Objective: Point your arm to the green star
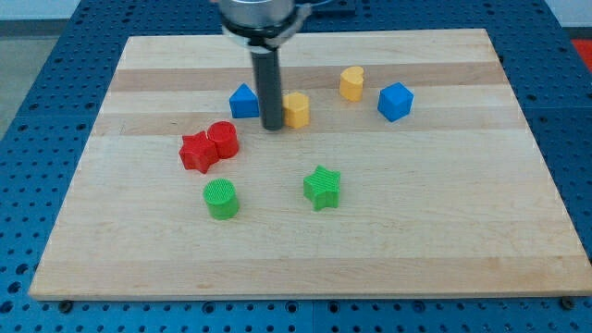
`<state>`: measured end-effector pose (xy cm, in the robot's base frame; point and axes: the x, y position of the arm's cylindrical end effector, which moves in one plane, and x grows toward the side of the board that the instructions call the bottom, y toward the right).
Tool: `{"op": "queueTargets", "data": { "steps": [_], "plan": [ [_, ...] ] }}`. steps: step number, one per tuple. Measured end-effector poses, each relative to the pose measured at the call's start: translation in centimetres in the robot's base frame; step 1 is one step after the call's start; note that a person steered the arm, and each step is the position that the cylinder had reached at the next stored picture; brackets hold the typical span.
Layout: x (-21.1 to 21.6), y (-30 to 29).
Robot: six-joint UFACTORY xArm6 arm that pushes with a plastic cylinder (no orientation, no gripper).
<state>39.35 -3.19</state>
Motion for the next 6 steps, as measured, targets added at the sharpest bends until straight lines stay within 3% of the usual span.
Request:
{"op": "queueTargets", "data": {
  "steps": [3,6],
  "plan": [
    [7.9,8.7],
    [13.5,9.1]
  ]
}}
